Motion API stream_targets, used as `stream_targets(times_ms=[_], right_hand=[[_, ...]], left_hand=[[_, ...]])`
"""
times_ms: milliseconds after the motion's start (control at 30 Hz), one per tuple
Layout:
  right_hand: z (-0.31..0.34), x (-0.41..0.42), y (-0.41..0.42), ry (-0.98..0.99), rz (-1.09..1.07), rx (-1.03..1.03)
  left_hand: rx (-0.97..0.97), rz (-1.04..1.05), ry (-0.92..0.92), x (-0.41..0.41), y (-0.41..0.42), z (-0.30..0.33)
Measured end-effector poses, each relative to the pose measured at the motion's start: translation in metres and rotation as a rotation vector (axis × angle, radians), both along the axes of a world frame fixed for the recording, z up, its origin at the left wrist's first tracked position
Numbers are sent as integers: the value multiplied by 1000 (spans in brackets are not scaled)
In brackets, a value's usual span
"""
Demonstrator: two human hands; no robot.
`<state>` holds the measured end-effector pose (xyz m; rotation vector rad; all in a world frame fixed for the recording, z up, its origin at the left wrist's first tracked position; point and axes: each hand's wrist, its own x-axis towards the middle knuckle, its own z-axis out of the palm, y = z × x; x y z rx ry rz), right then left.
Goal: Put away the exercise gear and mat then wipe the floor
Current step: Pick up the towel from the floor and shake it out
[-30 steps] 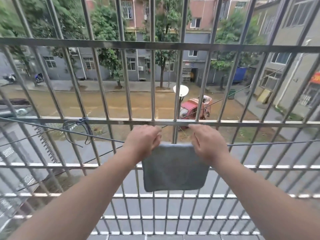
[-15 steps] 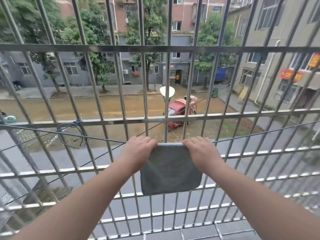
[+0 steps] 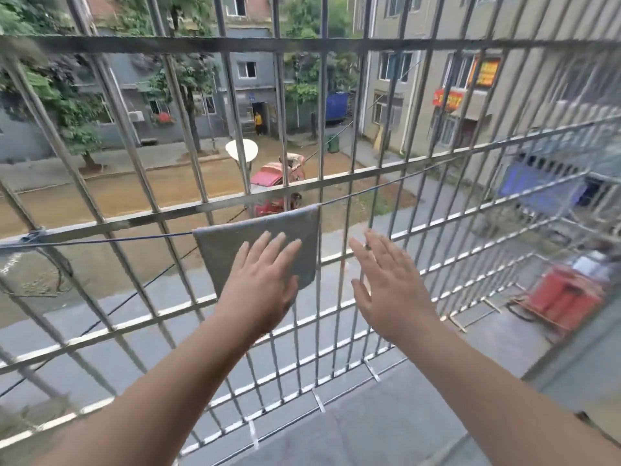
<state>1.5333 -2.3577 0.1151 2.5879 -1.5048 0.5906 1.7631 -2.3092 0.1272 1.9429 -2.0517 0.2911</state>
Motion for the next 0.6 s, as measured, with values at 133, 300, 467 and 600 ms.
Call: stream_targets(times_ms=[133,300,467,600], right_hand=[[-32,-64,37,3,-128,106],[-75,-140,81,-32,-296,211],[-110,-235,160,-83,-459,257],[-129,-336,235,-90,-642,327]], left_hand=[[114,-87,2,-54,6,-32],[207,-252,6,-145,27,-65],[300,-408,-69,-250,62,-103],[322,-529,-84,-343,97,-113]])
